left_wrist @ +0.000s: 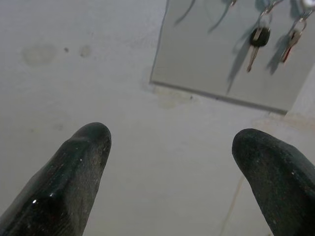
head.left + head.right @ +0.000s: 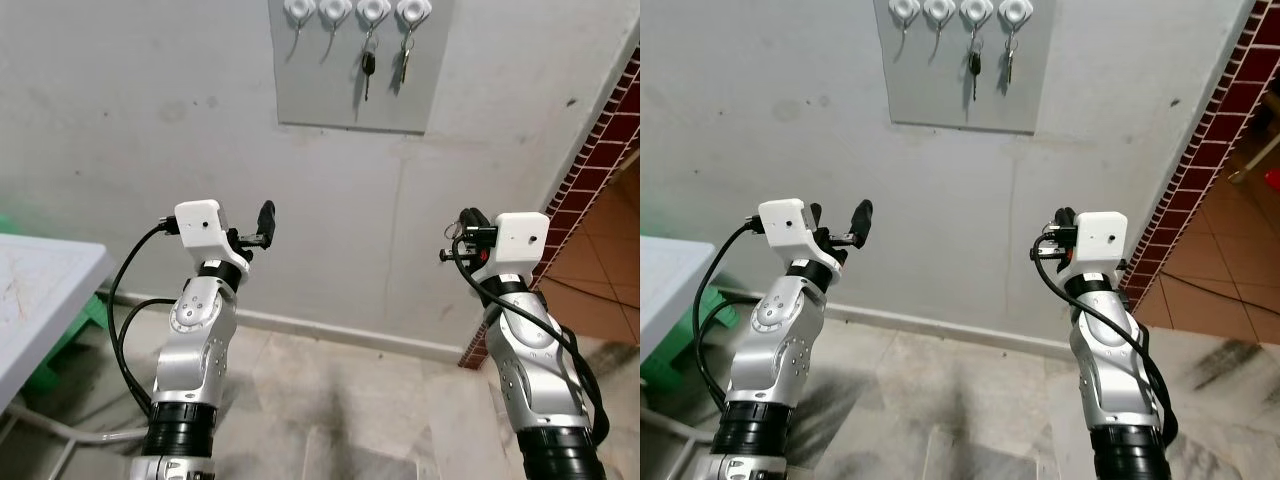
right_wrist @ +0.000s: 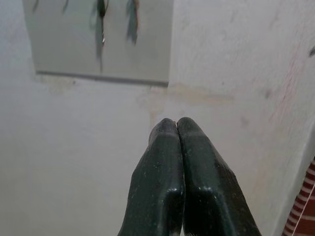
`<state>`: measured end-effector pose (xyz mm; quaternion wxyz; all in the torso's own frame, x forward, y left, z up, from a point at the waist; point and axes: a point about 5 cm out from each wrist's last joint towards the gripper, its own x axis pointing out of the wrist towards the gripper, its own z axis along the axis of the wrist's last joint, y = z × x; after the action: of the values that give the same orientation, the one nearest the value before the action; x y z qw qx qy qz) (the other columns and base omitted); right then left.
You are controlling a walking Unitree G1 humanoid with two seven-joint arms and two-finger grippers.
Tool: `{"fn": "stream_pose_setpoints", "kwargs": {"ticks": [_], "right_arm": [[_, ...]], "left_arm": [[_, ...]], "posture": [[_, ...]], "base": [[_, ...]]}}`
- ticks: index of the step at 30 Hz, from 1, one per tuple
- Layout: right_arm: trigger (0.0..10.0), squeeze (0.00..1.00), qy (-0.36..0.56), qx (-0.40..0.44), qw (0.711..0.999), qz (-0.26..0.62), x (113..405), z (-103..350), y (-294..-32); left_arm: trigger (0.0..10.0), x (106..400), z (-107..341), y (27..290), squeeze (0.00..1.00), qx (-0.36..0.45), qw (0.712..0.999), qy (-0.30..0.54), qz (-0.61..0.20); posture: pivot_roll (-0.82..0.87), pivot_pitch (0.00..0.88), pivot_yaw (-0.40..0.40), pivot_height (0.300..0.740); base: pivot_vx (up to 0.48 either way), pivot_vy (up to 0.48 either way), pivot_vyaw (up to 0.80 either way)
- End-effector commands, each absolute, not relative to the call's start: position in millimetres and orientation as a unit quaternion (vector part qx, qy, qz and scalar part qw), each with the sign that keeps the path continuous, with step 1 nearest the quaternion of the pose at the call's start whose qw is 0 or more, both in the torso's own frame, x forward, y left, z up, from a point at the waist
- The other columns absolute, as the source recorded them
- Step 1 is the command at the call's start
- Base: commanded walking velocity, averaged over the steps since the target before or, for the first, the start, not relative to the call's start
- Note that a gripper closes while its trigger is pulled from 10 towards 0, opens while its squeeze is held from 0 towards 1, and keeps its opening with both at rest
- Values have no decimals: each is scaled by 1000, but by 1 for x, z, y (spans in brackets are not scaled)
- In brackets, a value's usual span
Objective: Hang keys on a hook
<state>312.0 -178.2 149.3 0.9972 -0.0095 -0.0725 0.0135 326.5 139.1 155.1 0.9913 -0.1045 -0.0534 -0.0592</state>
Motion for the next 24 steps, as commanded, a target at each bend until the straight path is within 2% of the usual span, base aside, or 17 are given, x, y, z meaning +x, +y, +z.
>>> {"fn": "stream_pose_setpoints", "kwargs": {"ticks": [1, 24], "right_arm": [[10000, 0, -97, -6, 995, 22, 314, 161, -175], [10000, 0, -100, -8, 995, 16, 310, 162, -179]], "left_arm": [[10000, 327, 161, 143, 0, -102, 991, -64, -58], [10000, 325, 162, 147, 0, -99, 991, -69, -51]], "posture": [[-16, 0, 8, 740], [-22, 0, -5, 740]], "base": [[371, 0, 0], [368, 0, 0]]}}
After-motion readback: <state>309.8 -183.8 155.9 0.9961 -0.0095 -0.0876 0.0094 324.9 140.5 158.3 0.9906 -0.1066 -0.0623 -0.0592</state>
